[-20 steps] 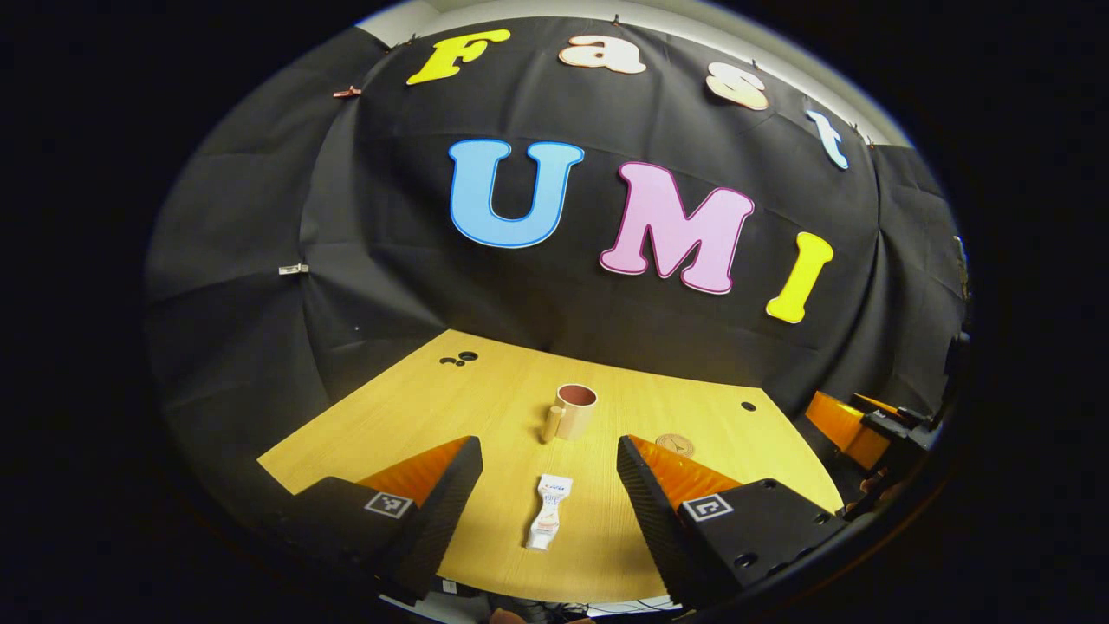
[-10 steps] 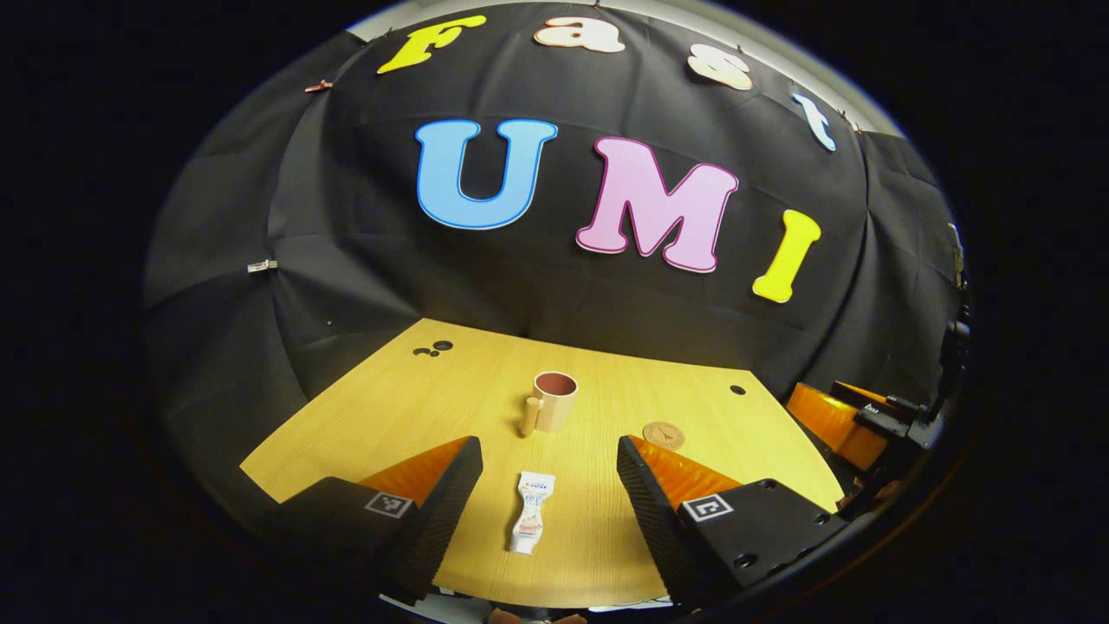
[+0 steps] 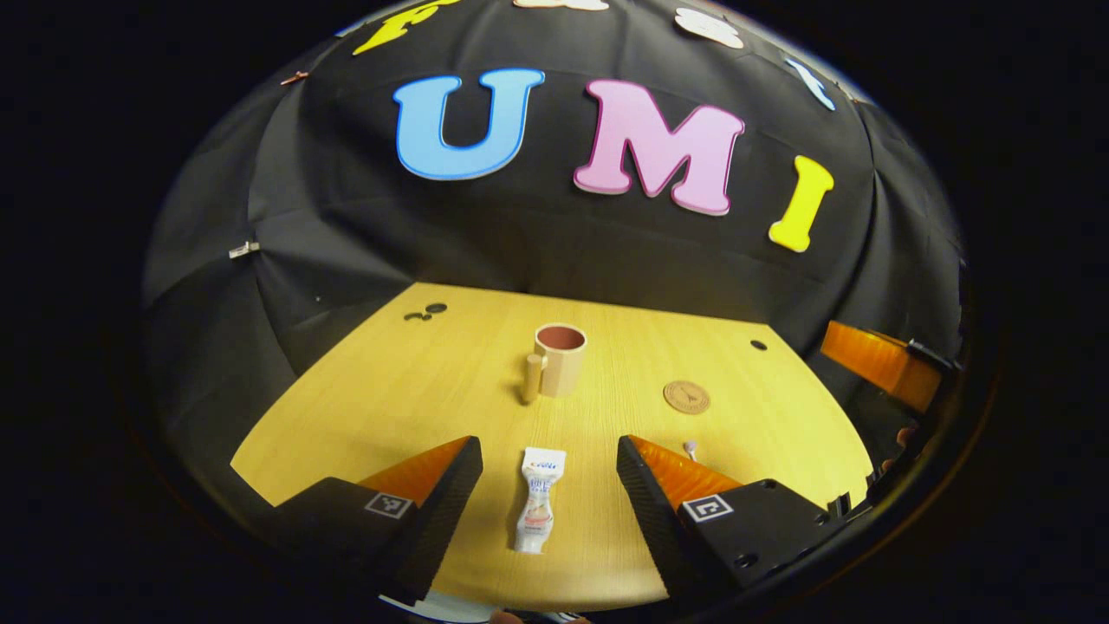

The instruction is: Put the toothbrush and toothpaste on the desktop into the cup, then pick up the cup and place it on the coaster on the desktop.

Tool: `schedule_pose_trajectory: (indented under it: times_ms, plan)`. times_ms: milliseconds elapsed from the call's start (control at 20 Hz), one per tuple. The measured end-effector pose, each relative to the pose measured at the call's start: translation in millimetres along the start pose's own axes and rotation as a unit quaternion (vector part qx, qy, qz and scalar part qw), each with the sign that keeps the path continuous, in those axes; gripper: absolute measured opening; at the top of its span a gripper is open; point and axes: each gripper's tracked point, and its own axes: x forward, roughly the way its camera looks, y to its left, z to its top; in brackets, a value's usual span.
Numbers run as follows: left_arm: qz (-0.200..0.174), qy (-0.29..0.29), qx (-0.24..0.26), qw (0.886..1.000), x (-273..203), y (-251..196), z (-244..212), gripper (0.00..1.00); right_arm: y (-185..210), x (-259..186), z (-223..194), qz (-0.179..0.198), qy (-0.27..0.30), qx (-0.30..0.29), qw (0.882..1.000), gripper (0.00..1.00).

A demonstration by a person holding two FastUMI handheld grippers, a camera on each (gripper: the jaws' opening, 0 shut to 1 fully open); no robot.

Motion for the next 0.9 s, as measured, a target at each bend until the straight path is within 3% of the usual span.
schedule_pose_trajectory:
  times_ms: [650, 900]
  plan:
    - [0.042, 0.109, 0.007, 0.993, 91.7, 8.0, -82.0, 0.97, -38.2, 40.1, -33.8, 0.007, 0.049, -0.003, 0.999, 0.97]
    - [0.047, 0.146, 0.012, 0.988, 106.4, 10.1, -109.6, 0.94, -43.8, 50.4, -46.7, 0.008, 0.067, -0.007, 0.998, 0.96]
